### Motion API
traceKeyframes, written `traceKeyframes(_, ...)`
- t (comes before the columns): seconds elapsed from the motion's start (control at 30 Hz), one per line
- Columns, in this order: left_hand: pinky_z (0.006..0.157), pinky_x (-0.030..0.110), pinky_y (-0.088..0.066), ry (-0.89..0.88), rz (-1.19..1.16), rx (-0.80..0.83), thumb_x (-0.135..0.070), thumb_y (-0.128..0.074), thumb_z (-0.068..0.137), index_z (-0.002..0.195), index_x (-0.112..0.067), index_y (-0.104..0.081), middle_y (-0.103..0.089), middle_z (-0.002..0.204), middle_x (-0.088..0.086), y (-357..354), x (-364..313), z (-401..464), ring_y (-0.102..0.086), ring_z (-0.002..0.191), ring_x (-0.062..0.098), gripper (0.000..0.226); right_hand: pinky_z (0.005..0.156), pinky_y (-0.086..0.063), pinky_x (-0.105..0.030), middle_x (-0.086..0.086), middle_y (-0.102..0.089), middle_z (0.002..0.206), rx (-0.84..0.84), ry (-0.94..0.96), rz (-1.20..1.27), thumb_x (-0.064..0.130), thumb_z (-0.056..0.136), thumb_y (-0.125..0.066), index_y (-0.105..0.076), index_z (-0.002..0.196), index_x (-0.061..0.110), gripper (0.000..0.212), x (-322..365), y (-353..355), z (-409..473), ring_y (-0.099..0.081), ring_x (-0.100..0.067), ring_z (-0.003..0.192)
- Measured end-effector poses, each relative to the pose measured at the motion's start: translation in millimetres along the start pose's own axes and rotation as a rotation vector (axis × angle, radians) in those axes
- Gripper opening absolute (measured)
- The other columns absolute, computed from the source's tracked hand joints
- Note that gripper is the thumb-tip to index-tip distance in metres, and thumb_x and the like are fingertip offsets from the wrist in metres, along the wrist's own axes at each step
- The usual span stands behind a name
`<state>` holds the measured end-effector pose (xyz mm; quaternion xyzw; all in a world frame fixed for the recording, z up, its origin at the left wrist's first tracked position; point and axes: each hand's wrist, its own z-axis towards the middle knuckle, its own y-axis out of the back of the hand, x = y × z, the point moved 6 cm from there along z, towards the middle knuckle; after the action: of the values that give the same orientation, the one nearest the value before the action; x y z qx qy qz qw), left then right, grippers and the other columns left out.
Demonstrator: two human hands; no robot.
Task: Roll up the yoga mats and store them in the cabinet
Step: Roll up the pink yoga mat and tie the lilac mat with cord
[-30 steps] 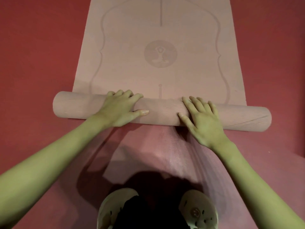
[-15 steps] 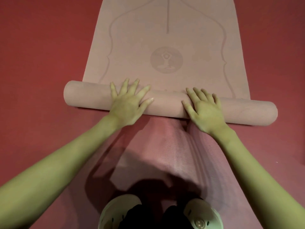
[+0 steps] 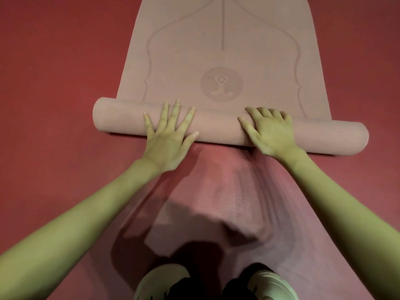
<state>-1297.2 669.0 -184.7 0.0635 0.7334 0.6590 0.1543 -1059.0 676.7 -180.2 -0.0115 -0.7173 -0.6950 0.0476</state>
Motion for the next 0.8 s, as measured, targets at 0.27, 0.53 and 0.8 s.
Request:
traceKeyframes(0.27, 0.11, 0.066, 0.011, 0.041, -0.047, 0.036, -0.056, -0.018, 0.099, 0.151, -0.044, -0.004, 0.006, 0.162, -0.005, 7.1, 6.8, 54.5, 0.012, 0.148, 0.021, 0.055, 0.114, -0.015, -0.053, -0.015, -0.034, 0.153, -0.067, 0.084, 0.003, 0.059, 0.091, -0.024, -0.029, 0.151, 0.014, 0.075, 6.4, 0.6, -16.9, -0.029, -0.038, 0.14)
traceKeyframes(0.53, 0.111, 0.065, 0.007, -0.125, 0.108, 0.001, -0.058, -0.034, 0.095, 0.154, -0.024, -0.009, -0.003, 0.161, 0.011, 14.1, 0.4, 56.7, 0.004, 0.149, 0.025, 0.072, 0.115, -0.012, -0.053, -0.013, -0.028, 0.156, 0.066, 0.066, 0.028, 0.073, 0.076, -0.032, -0.021, 0.154, 0.018, 0.095, -5.1, 0.6, 13.6, -0.022, -0.035, 0.144)
traceKeyframes(0.8, 0.112, 0.054, -0.021, -0.258, 0.262, 0.015, -0.063, -0.055, 0.082, 0.151, -0.016, -0.024, -0.037, 0.143, 0.022, 20.7, 10.3, 84.7, -0.034, 0.132, 0.038, 0.089, 0.105, -0.027, -0.047, -0.011, -0.048, 0.139, 0.136, 0.094, -0.039, 0.047, 0.059, -0.086, -0.035, 0.146, 0.02, 0.104, -9.8, 11.2, 48.0, -0.043, -0.037, 0.124)
